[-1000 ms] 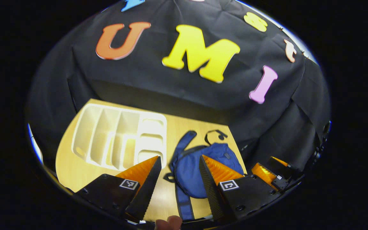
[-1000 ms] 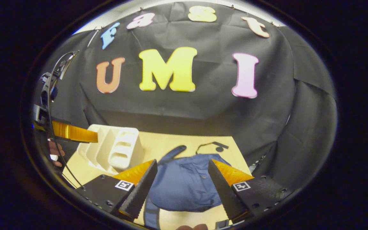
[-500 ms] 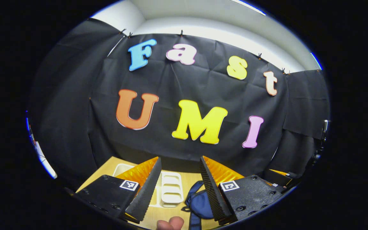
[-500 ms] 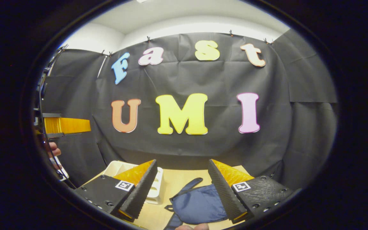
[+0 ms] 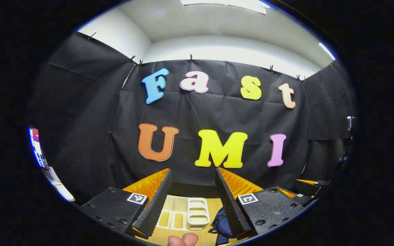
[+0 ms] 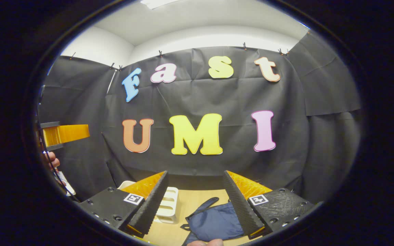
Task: Open the schoolbag, grab two books from the bookshelf and put them into the schoolbag.
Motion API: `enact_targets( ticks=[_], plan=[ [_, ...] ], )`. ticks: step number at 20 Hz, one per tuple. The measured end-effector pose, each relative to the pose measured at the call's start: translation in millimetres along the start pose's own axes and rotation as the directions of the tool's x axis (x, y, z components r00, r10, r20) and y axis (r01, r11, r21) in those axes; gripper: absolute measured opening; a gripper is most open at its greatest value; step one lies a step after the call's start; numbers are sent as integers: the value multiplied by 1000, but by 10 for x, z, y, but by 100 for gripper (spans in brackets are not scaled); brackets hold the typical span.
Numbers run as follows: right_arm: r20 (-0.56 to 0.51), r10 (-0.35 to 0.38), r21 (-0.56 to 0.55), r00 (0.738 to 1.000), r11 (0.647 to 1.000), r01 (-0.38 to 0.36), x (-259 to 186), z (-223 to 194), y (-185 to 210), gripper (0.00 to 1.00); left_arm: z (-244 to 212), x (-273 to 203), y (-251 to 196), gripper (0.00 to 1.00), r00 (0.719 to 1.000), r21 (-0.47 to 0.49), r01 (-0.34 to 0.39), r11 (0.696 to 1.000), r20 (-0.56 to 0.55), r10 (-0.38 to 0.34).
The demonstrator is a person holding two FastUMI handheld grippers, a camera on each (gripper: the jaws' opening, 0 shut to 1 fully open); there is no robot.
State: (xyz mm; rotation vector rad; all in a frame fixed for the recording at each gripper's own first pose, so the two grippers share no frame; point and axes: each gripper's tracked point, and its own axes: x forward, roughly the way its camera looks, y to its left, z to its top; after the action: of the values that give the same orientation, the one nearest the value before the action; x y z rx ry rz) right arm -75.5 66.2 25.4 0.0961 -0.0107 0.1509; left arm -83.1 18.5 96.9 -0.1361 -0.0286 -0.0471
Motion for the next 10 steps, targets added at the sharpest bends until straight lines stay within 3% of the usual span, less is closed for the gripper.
enact_targets(
  ticks=[5, 6, 7, 8, 10],
  plan=[
    [5, 20, 17, 1000, 1000, -20, 19, 31, 15, 96, -38, 19, -124, 82, 1000, 83, -14, 996, -1, 14],
    [4, 21, 17, 1000, 1000, -21, 36, 36, 11, 94, -24, 8, -203, 91, 1000, 114, -18, 993, 5, 17],
    [0, 23, 19, 1000, 1000, -23, 50, 28, 13, 94, -16, 3, -244, 82, 1000, 133, -19, 991, 5, 18],
    [-9, 28, 20, 1000, 999, -28, 51, 7, 23, 95, -14, -7, -305, 90, 1000, 131, -11, 991, -4, 12],
    [-7, 25, 13, 1000, 1000, -25, 53, 19, -11, 94, -37, 11, -325, 83, 1000, 108, 1, 994, -21, 1]
  ],
)
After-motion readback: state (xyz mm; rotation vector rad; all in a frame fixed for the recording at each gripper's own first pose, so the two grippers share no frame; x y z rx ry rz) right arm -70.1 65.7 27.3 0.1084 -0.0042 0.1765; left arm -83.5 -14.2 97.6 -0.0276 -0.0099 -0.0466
